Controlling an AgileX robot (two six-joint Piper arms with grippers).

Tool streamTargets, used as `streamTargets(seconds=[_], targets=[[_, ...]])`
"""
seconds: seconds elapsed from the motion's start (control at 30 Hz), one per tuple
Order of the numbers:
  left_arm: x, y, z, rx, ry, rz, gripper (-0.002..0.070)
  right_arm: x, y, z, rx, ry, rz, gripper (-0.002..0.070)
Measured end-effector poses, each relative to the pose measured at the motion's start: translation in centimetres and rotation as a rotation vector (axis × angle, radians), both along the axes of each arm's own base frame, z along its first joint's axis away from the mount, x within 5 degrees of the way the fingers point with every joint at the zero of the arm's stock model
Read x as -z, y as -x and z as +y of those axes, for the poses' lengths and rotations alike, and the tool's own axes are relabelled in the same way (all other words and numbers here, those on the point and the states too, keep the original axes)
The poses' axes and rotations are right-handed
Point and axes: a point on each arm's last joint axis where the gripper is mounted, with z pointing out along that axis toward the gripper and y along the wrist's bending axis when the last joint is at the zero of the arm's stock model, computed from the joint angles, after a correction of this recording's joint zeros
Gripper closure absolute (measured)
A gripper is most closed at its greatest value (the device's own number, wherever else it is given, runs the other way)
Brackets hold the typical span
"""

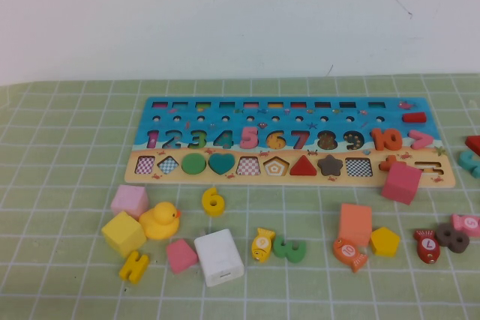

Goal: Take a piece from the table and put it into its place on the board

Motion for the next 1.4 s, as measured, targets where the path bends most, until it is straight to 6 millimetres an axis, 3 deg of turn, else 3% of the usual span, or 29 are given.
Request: streamTargets(seconds=[0.2,0.37,0.7,0.77,1.03,1.23,1.4], targets=[[-1.6,1.0,0.1,0.018,0.046,-0.203,0.0677,0.0,0.0,0.0,0.000,0.000,0.000,0.0679],[-1.7,0.6,0.1,0.005,0.018,-0.111,0.0677,0.0,0.0,0.0,0.000,0.000,0.000,0.0679],[-11.1,0.8,0.0,0.024,0.033,0.217,0.0677,0.0,0.0,0.0,0.000,0.000,0.000,0.0679],[-12.7,0.2,0.0,0.019,0.024,0.213,0.0677,0.0,0.0,0.0,0.000,0.000,0.000,0.0679],[-14.0,-3.5,-0.4,0.047,0.104,0.326,0.0677,0.0,0.0,0.0,0.000,0.000,0.000,0.0679],[-18.0,-7.3,-1.0,0.077,0.155,0.579,0.0677,0.0,0.0,0.0,0.000,0.000,0.000,0.0679],[-21.1,-11.2,-1.7,0.093,0.067,0.729,0.0677,0.0,0.0,0.0,0.000,0.000,0.000,0.0679]])
